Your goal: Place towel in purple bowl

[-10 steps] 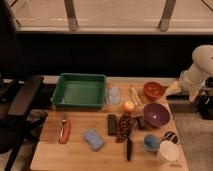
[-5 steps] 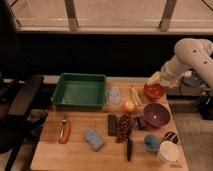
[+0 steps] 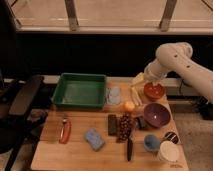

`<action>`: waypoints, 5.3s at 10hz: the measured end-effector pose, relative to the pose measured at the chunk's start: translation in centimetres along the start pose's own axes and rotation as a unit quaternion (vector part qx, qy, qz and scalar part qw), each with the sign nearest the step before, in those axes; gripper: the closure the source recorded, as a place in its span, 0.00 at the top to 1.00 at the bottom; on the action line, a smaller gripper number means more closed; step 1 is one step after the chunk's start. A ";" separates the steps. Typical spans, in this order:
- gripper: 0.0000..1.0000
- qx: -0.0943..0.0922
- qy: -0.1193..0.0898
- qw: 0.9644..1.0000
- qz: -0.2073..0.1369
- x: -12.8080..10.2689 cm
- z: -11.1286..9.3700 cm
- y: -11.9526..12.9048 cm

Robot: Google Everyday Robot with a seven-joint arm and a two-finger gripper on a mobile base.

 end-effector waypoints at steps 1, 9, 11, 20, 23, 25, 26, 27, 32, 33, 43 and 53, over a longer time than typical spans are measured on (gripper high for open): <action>0.72 0.000 0.000 1.000 0.000 0.0 0.0 0.0; 0.72 -0.035 0.001 0.997 -0.064 0.8 4.0 6.2; 0.72 -0.046 -0.001 0.996 -0.081 1.1 6.6 8.5; 0.72 -0.076 0.036 0.993 -0.079 0.6 16.5 11.6; 0.72 -0.082 0.048 0.993 -0.071 0.7 18.3 11.9; 0.72 -0.082 0.049 0.993 -0.072 0.7 18.4 12.0; 0.72 -0.081 0.049 0.993 -0.072 0.7 18.4 12.0; 0.72 -0.078 0.049 0.993 -0.071 0.7 18.3 11.8; 0.72 -0.005 0.020 0.998 -0.056 -0.7 19.4 8.5; 0.72 -0.001 0.018 0.998 -0.058 -1.0 20.0 8.4; 0.54 -0.033 0.055 0.996 -0.065 -0.2 25.4 10.0; 0.00 -0.034 0.065 0.995 -0.065 0.4 25.3 10.0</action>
